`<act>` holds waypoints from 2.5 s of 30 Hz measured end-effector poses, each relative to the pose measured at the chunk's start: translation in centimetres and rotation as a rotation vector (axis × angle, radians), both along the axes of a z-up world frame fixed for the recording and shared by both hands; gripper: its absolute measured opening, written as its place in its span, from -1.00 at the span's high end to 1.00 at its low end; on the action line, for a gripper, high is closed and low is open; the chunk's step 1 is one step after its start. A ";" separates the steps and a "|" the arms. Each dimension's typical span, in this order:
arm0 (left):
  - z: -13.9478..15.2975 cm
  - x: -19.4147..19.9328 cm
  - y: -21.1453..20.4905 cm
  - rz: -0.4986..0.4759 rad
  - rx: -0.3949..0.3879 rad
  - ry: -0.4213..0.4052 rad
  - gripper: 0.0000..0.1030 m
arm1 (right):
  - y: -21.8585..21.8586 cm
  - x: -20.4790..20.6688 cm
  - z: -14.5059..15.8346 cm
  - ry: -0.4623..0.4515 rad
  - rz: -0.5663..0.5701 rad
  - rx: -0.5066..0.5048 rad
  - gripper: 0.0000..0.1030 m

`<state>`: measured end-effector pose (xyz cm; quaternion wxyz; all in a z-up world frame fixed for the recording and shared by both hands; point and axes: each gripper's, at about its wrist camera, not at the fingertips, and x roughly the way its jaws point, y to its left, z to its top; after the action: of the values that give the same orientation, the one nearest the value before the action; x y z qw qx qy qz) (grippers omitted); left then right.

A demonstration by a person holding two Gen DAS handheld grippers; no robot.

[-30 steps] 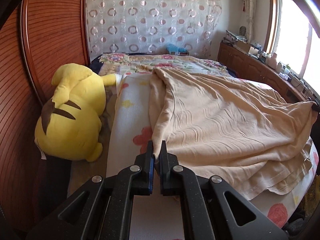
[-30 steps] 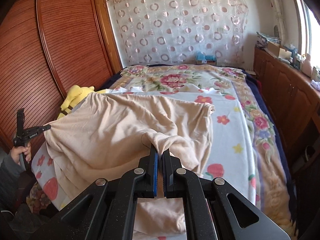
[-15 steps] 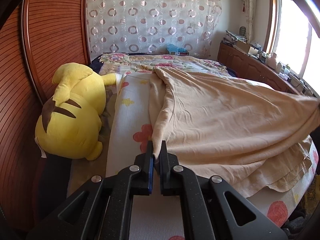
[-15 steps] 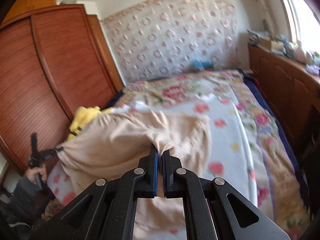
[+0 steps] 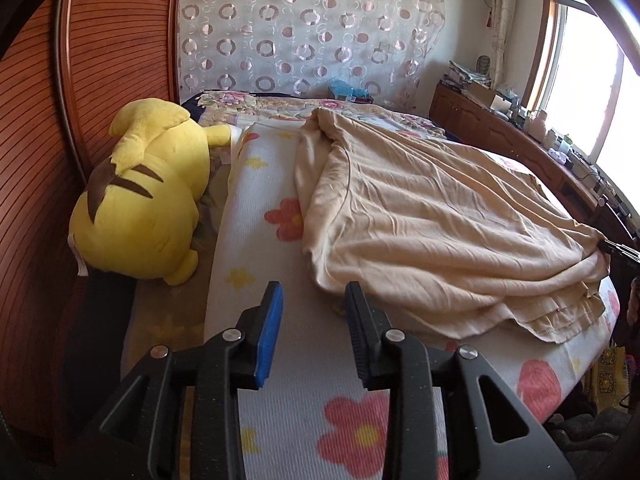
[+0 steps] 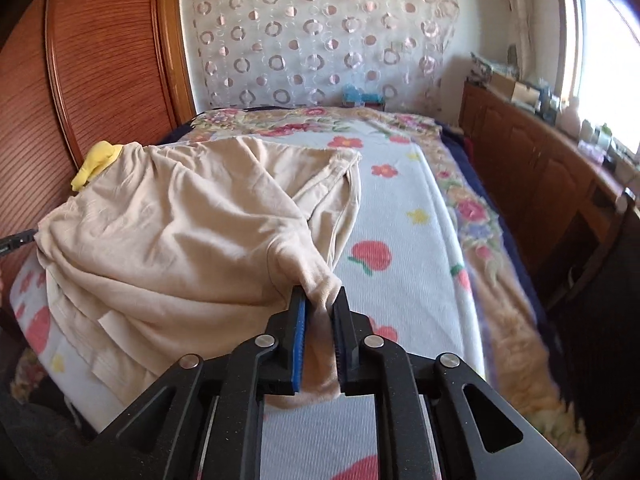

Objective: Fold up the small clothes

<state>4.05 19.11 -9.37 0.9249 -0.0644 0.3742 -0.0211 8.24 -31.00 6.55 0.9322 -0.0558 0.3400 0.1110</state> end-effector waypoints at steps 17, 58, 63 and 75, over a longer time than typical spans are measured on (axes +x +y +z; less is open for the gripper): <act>-1.5 1.5 -2.8 0.014 -0.020 0.081 0.36 | 4.0 1.6 -2.8 0.030 0.000 -0.060 0.27; 2.1 -1.6 -1.9 0.051 0.013 -0.051 -0.04 | 2.5 1.9 -2.8 0.052 0.001 -0.014 0.18; 0.7 1.7 -2.1 0.028 0.023 0.025 -0.23 | 2.4 1.9 -2.8 0.052 0.002 -0.013 0.18; -1.3 3.4 -2.5 0.036 0.060 0.096 -0.26 | 2.3 1.8 -2.8 0.052 0.002 -0.011 0.18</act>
<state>7.49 16.62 -10.66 0.9076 -0.0441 0.4174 0.0100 10.03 -28.66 3.78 0.9227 -0.0583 0.3645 0.1115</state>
